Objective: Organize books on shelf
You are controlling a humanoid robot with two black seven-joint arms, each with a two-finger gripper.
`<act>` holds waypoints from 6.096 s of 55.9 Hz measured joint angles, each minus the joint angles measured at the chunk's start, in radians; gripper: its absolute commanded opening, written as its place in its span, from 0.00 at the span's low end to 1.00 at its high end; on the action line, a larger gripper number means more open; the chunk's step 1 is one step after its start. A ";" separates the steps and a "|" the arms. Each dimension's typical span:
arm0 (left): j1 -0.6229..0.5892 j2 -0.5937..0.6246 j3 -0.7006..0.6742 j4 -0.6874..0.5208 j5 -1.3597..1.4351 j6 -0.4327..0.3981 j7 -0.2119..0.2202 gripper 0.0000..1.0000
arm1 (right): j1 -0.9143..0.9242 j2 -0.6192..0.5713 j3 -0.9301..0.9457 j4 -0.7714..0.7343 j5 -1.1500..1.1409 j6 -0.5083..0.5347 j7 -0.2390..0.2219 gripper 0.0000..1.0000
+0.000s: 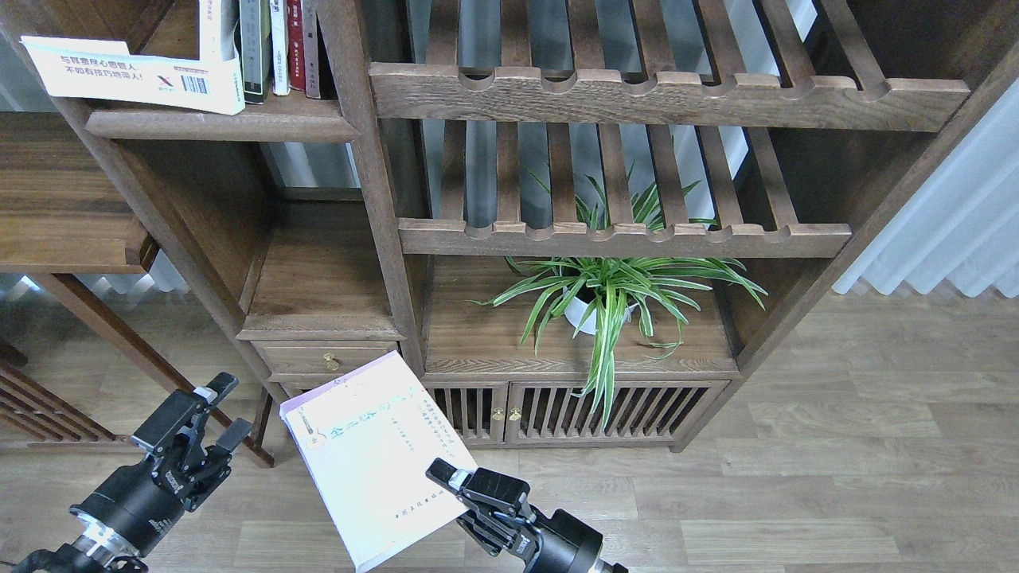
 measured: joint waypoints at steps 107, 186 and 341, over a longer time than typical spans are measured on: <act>-0.027 0.264 -0.116 0.023 0.073 0.000 -0.018 0.01 | 0.001 0.000 0.039 -0.017 -0.188 0.000 0.021 1.00; -1.065 0.939 0.047 0.158 0.131 0.000 0.036 0.04 | 0.008 0.000 0.044 -0.069 -0.190 0.000 0.021 1.00; -1.851 0.016 0.439 0.961 0.642 0.000 0.112 0.10 | -0.019 0.000 0.098 -0.054 -0.187 0.000 0.024 1.00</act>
